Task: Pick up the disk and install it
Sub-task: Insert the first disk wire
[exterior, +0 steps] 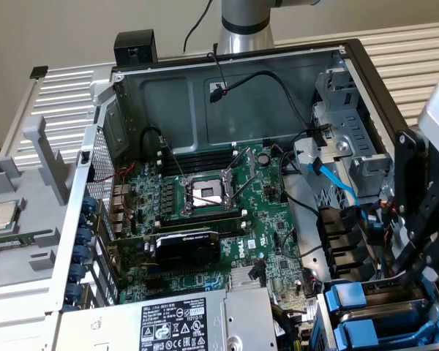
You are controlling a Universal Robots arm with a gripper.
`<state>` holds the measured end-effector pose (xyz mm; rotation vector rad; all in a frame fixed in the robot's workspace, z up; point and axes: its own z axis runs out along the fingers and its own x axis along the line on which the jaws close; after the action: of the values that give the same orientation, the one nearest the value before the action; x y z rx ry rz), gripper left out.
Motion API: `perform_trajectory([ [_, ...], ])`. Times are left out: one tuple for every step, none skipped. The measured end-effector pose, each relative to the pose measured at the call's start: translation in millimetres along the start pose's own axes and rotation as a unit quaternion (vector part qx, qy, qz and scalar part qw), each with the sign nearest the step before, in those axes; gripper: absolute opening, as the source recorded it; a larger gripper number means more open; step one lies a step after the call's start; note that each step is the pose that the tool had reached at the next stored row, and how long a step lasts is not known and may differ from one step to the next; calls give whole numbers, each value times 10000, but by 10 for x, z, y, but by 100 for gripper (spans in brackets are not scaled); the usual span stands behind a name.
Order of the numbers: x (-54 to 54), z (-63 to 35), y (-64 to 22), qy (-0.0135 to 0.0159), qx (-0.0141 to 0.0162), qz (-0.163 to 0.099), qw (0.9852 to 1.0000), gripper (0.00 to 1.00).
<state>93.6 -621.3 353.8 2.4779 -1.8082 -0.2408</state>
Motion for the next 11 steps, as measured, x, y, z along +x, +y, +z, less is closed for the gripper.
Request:
perform_trajectory([
  [-17, -1, -5, 58, -10, 9, 10000, 17],
  [-33, -2, -10, 113, -18, 18, 9999, 17],
  [-45, -3, -14, 161, -26, 25, 9999, 17],
  [-55, -4, -16, 203, -34, 32, 9998, 17],
  [-63, -5, -18, 240, -42, 39, 9997, 17],
  [-69, -5, -20, 269, -49, 43, 9996, 17],
  [-73, -5, -21, 288, -55, 47, 9996, 17],
  [-75, -4, -22, 298, -57, 50, 9995, 17],
  [-77, -4, -21, 301, -57, 56, 9995, 17],
  [-78, -3, -15, 300, -55, 67, 9995, 17],
  [-81, -2, -8, 300, -52, 80, 9995, 17],
])
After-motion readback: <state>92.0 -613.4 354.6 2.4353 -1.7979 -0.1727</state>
